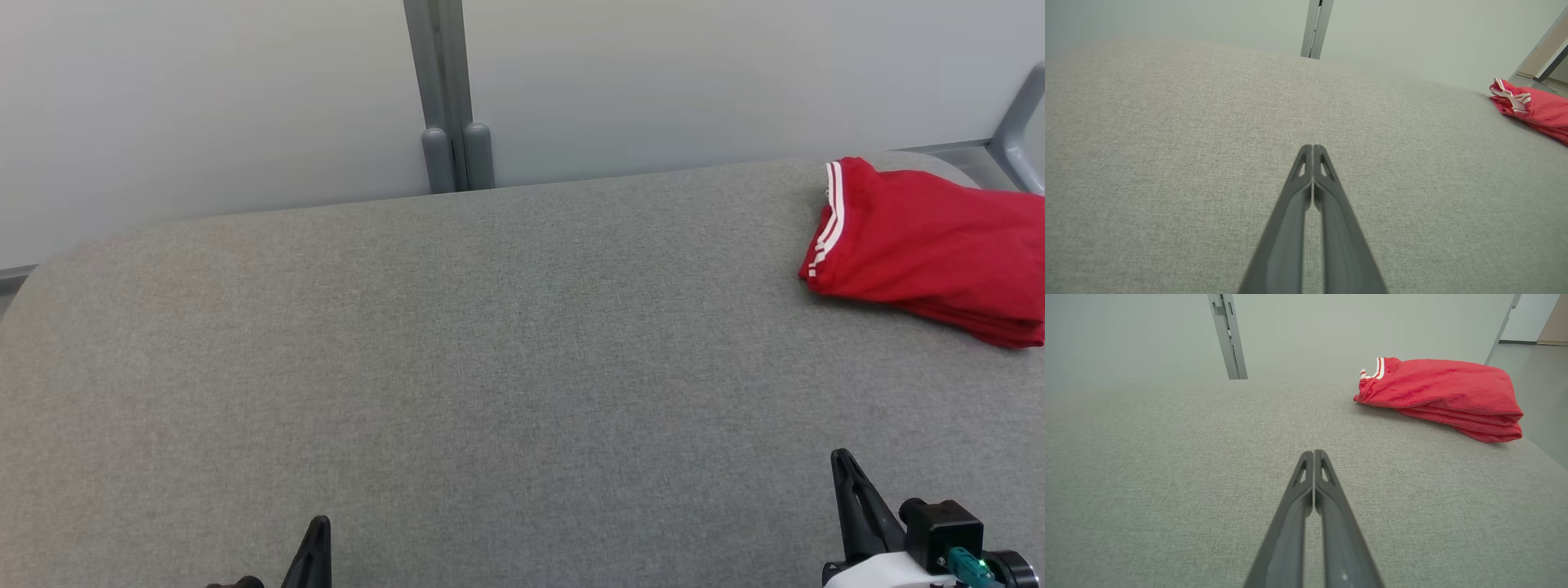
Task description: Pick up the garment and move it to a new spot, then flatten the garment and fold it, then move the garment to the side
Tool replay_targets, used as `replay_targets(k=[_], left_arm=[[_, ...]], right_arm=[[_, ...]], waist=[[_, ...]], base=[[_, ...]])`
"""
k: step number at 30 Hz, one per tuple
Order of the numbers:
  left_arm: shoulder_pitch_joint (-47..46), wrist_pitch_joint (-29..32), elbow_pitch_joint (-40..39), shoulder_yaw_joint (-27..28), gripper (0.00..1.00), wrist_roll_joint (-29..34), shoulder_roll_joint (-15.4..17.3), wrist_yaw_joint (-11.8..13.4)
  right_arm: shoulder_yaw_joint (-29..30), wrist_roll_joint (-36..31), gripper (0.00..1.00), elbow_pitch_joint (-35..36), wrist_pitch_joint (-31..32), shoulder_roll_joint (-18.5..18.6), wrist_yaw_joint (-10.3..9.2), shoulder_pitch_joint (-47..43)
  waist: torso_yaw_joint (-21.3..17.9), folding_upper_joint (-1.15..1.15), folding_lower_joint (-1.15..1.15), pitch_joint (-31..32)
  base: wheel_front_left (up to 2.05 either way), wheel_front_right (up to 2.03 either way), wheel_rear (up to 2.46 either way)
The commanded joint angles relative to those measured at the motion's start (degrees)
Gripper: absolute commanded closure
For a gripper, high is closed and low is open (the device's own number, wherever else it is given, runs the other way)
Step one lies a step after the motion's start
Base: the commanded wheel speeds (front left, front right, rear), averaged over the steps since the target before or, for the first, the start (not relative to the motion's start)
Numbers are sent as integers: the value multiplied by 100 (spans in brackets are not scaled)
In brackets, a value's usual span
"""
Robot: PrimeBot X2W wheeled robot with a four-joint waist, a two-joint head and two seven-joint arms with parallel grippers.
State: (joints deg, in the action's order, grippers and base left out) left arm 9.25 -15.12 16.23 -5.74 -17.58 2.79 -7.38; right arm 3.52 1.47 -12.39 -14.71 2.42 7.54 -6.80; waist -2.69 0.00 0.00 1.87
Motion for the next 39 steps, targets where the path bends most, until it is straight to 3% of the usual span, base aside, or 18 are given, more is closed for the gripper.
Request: replay_targets(k=[1, 16, 39], left_arm=[[-41, 40, -64, 18, 100, -185, 6, 2], [-358, 403, -84, 185, 100, -1699, 71, 0], [-736, 870, -133, 422, 100, -3533, 123, -6]], right_arm=[[24, 215, 100, 25, 48, 8, 0, 74], [75, 1978, 100, 5, 455, 17, -1, 319], [145, 4139, 100, -38, 964, 31, -3, 630]], waist=[[3, 0, 0, -3], [35, 0, 0, -27], [85, 0, 0, -64]], base=[[0, 0, 0], [0, 0, 0], [0, 0, 0]])
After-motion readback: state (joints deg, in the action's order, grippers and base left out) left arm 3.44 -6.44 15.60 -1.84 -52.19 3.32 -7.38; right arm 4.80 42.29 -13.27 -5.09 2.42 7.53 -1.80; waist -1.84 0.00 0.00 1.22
